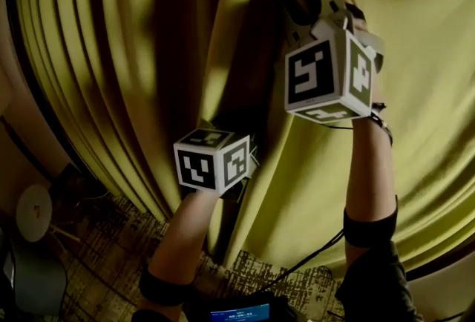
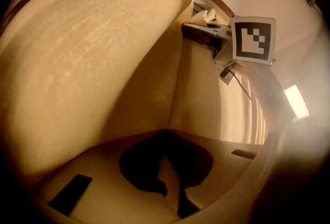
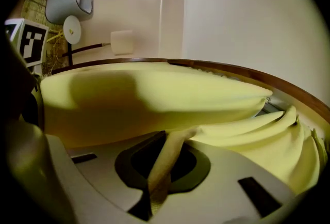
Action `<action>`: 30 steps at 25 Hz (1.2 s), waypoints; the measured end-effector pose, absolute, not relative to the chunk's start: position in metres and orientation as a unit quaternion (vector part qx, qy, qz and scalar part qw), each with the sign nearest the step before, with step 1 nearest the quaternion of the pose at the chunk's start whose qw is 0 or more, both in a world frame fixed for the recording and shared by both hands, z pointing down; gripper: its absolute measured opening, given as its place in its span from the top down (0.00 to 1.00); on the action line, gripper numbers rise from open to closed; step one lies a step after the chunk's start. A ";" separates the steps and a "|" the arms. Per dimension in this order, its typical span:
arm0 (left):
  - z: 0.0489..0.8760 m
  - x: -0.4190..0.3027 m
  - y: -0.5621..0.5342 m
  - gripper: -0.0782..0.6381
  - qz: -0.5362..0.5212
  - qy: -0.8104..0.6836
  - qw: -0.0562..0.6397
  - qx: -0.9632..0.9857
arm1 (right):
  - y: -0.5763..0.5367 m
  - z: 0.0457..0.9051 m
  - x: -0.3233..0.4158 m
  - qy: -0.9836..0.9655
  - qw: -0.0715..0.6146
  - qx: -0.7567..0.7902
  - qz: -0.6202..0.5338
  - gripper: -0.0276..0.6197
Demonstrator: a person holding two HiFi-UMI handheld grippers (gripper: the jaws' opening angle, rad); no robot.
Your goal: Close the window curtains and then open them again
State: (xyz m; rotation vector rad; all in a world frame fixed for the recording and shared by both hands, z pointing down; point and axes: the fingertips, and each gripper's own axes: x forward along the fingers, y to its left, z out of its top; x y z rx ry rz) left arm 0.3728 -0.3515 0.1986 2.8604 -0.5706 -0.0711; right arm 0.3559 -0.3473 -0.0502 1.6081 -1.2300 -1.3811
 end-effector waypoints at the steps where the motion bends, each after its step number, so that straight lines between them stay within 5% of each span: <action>1: 0.198 0.366 -0.358 0.89 -0.024 -0.195 0.112 0.974 | -0.356 -0.050 0.349 -0.475 0.336 0.617 -0.529 0.92; 12: 0.196 0.287 -0.421 0.89 -0.011 -0.192 0.119 0.974 | -0.428 -0.059 0.278 -0.493 0.319 0.627 -0.511 0.92; 21: 0.234 0.288 -0.408 0.89 0.034 -0.134 0.093 0.986 | -0.388 -0.027 0.348 -0.454 0.302 0.707 -0.451 0.88; 26: 0.211 0.258 -0.429 0.89 -0.026 -0.154 0.145 0.977 | -0.372 -0.031 0.359 -0.458 0.238 0.776 -0.362 0.52; 30: 0.228 0.251 -0.433 0.89 0.017 -0.160 0.155 0.975 | -0.334 0.000 0.386 -0.460 0.180 0.810 -0.314 0.44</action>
